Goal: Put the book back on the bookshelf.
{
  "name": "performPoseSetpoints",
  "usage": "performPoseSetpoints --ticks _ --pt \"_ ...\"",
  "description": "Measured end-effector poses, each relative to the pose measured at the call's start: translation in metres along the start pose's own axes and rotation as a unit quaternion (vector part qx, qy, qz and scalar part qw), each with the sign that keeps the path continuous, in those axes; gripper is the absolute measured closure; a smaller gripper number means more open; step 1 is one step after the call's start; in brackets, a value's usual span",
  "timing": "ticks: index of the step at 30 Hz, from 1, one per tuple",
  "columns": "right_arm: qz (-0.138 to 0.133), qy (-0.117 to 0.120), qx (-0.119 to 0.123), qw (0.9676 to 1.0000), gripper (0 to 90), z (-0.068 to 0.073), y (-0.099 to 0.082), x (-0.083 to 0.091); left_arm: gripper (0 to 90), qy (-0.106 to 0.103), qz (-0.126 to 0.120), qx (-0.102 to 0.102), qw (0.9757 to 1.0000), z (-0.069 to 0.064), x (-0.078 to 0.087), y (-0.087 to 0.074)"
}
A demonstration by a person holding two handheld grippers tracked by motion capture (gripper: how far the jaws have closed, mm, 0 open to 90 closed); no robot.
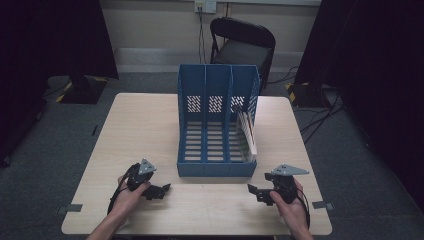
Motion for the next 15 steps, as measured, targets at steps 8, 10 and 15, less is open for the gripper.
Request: performPoseSetpoints --ticks 8,10,15 --pt "0.052 -0.023 0.013 0.9983 16.4 -0.009 -0.016 -0.018 0.0 0.004 0.0 0.004 1.0 -0.001 -0.001 0.001" --pt "0.053 -0.031 0.012 0.9981 16.4 -0.01 -0.017 -0.021 0.0 0.004 0.0 0.004 1.0 -0.001 -0.001 0.001" --pt "0.073 -0.05 0.019 0.9959 14.2 -0.008 -0.021 -0.028 0.0 0.004 -0.001 0.004 1.0 -0.002 -0.001 0.001"
Point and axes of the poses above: each handheld gripper's, and its own axes: x roughly backward along the jaws, y roughly out of its top, z roughly to its left, the point moved 3 cm from there along -x, roughly forward along the jaws, and after that the axes turned 10 degrees about -x, right-handed, at the moved point
